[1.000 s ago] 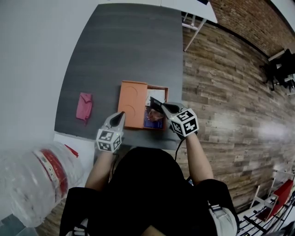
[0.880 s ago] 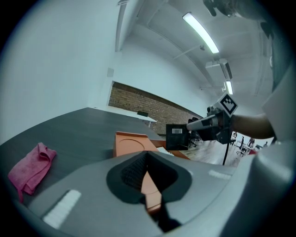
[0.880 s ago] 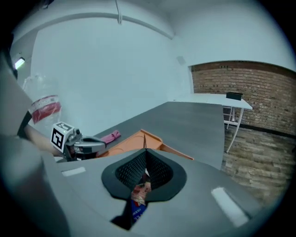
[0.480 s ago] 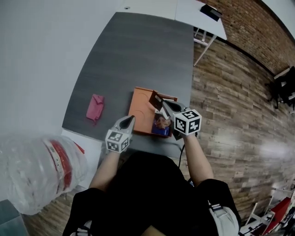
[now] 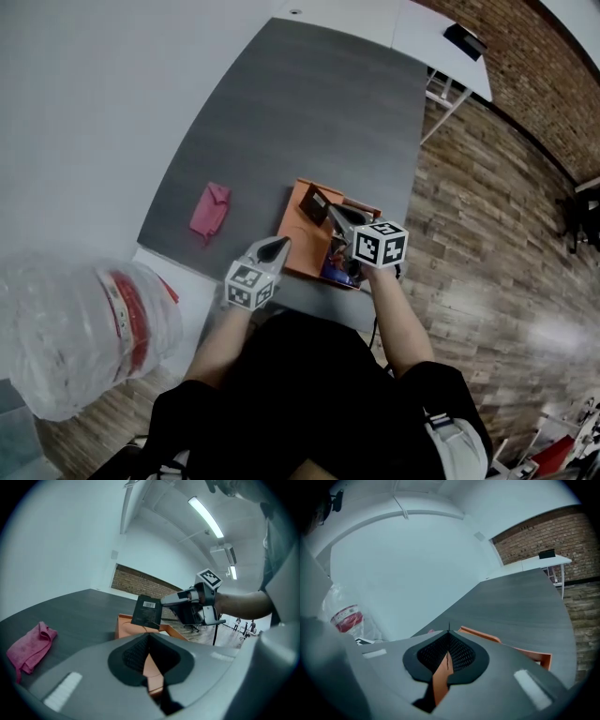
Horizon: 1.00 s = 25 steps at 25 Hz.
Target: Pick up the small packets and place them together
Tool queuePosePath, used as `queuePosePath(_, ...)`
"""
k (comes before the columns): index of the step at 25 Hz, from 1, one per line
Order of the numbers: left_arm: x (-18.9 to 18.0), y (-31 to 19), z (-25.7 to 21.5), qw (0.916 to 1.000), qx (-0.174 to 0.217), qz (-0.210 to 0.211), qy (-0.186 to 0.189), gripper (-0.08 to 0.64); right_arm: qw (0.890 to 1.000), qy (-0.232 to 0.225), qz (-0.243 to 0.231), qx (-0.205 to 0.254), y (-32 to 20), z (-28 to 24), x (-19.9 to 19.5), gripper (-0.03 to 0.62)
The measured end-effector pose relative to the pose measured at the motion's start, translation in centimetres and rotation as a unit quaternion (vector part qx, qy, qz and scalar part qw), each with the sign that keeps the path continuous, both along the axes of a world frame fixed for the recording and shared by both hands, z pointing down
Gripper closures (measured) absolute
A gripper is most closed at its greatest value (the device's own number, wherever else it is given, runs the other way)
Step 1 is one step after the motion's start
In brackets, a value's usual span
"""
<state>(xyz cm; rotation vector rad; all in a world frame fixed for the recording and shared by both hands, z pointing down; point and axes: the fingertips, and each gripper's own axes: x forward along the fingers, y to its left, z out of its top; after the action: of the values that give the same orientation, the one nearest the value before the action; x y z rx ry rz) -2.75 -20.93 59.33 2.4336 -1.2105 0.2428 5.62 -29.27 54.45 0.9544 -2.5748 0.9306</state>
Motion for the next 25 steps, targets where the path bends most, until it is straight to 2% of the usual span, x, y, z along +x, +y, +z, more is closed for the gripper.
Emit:
queuePosePath(4,0.0,0.1,-0.1,1.0000,0.002,0.001,0.002,0.560,0.999,-0.007,-0.008,-0.033,-0.7,1.9,-0.8,0.589)
queuePosePath(7,-0.1,0.3,0.0,1.0000,-0.001,0.000,0.001,0.560,0.999,0.006,-0.008,-0.043,-1.1,3.3,-1.0,0.589)
queuePosePath(13,-0.3,0.4,0.0,0.9999,-0.006,-0.010,0.009,0.560,0.997,0.076,-0.008,-0.031,-1.9,6.0,-0.5,0.588)
queuePosePath(20,-0.2,0.5,0.1,1.0000,-0.006,-0.007,0.002,0.560,0.994,0.105,-0.020,-0.013,-2.0,6.3,-0.7,0.571)
queuePosePath(22,-0.3,0.6,0.2,1.0000,-0.008,-0.005,0.003,0.560,0.993,0.112,-0.021,-0.008,-2.0,6.4,-0.7,0.551)
queuePosePath(25,-0.3,0.5,0.2,0.9999,-0.009,-0.003,0.007,0.560,0.990,0.136,-0.024,0.002,-2.0,6.8,-0.4,0.483)
